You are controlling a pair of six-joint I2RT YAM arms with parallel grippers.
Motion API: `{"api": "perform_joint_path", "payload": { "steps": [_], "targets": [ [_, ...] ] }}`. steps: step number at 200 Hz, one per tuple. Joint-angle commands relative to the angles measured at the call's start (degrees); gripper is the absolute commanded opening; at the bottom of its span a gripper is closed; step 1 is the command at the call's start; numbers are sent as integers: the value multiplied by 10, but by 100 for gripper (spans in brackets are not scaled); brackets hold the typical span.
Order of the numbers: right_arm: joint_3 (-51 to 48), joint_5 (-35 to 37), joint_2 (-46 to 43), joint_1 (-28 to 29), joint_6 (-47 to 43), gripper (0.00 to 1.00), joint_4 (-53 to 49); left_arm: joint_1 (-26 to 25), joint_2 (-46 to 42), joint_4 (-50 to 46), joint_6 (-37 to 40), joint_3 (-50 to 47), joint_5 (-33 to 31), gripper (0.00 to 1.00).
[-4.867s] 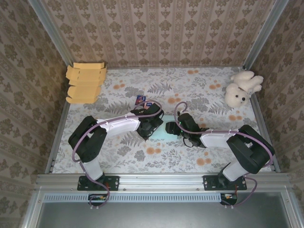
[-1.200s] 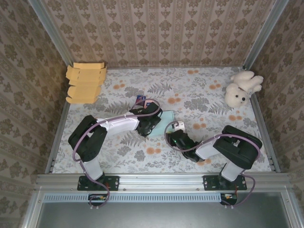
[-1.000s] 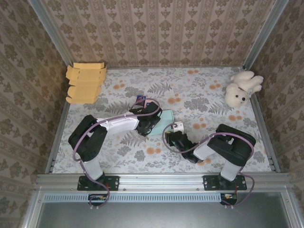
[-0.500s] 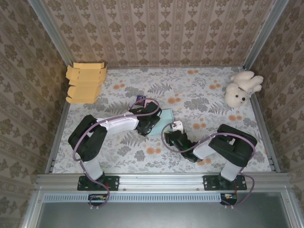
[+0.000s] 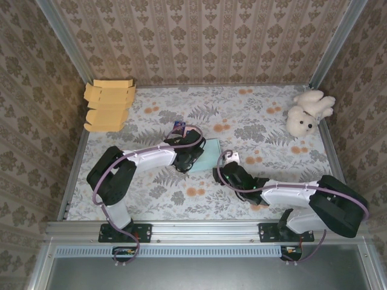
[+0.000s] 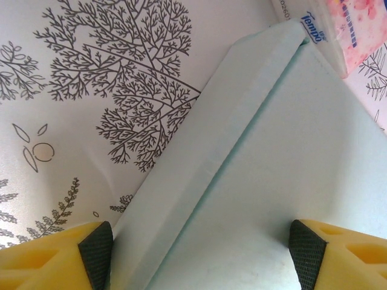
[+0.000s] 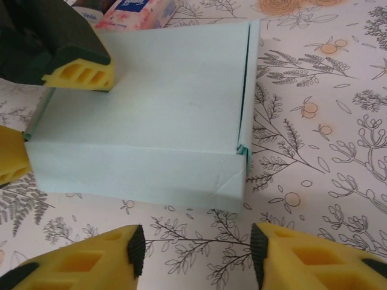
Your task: Fold the paper box
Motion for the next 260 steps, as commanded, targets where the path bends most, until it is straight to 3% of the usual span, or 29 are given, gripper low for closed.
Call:
{"api": "perform_joint_path", "payload": {
  "steps": [1, 77, 109, 160, 212, 260],
  "targets": [
    [17, -19, 0, -2, 10, 48, -25, 0, 18, -56, -8, -22, 19, 79],
    [75, -27, 143, -6, -28, 41, 78, -1, 21, -58, -5, -16, 19, 78],
    [100, 7, 208, -11, -66, 40, 160, -5, 24, -59, -6, -15, 20, 78],
    [98, -5, 260, -43, -49, 40, 214, -8, 21, -55, -1, -15, 26, 77],
    [75, -127, 247, -123, -4, 41, 228, -30, 8, -53, 40, 10, 37, 79],
    [106, -254, 246, -189, 32, 41, 165, -49, -23, -45, 73, 14, 16, 82]
  ]
}}
